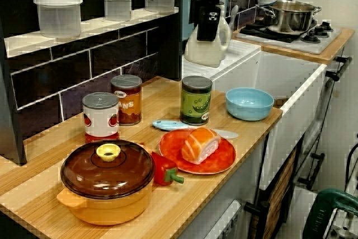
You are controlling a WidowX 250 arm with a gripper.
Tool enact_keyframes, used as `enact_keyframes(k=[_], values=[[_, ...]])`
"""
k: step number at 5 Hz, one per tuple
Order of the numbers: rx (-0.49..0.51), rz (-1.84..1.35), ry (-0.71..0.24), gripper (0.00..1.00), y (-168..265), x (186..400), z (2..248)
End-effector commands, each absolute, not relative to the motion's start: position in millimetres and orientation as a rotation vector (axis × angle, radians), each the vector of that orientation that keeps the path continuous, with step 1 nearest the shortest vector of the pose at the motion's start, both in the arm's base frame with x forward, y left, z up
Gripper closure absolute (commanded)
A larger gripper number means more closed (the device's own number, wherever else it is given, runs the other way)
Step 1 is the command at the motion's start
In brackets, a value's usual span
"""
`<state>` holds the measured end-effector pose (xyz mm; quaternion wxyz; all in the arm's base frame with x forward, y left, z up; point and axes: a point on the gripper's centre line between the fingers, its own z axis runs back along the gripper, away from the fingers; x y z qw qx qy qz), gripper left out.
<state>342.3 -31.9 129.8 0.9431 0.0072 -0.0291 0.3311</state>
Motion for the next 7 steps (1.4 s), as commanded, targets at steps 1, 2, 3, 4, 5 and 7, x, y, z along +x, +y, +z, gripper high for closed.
enact_keyframes(k=[1,2,3,4,5,7], values=[[0.0,0.675,-0.124,1.0,-30,337,144],[0.011,0.678,-0.122,1.0,-33,339,134],[0.023,0.669,-0.113,1.0,-37,337,125],[0.033,0.662,-0.104,1.0,-39,334,118],[0.038,0.662,-0.084,1.0,-38,334,112],[0.033,0.659,-0.043,1.0,-29,332,104]])
